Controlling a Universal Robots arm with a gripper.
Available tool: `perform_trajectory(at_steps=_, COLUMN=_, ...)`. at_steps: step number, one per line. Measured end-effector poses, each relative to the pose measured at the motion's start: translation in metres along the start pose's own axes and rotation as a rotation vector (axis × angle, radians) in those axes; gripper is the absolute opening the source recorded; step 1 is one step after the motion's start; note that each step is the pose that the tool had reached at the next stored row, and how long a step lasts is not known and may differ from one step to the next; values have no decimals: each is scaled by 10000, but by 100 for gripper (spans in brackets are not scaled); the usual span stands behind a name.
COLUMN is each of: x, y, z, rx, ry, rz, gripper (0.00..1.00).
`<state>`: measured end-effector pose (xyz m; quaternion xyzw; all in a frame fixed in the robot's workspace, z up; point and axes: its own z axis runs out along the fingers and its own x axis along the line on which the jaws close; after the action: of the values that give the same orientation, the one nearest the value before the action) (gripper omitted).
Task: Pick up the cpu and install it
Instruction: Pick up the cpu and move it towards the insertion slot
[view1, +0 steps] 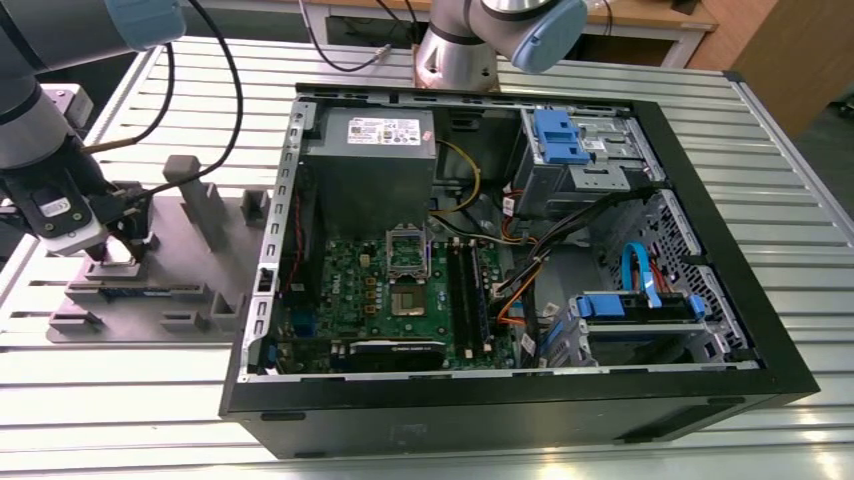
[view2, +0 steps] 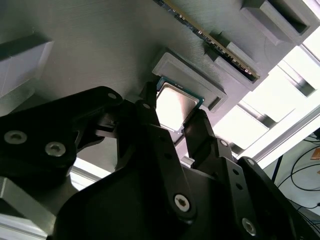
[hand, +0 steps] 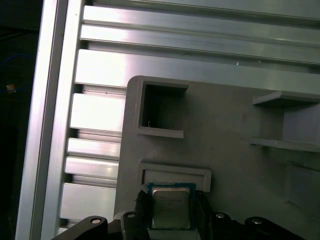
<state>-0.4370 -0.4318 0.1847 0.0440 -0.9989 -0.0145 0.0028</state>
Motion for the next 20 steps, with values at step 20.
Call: perform_trajectory(at_steps=20, x=0, y=0, z=7, rx=-1, ry=-3, rz=31, gripper=54)
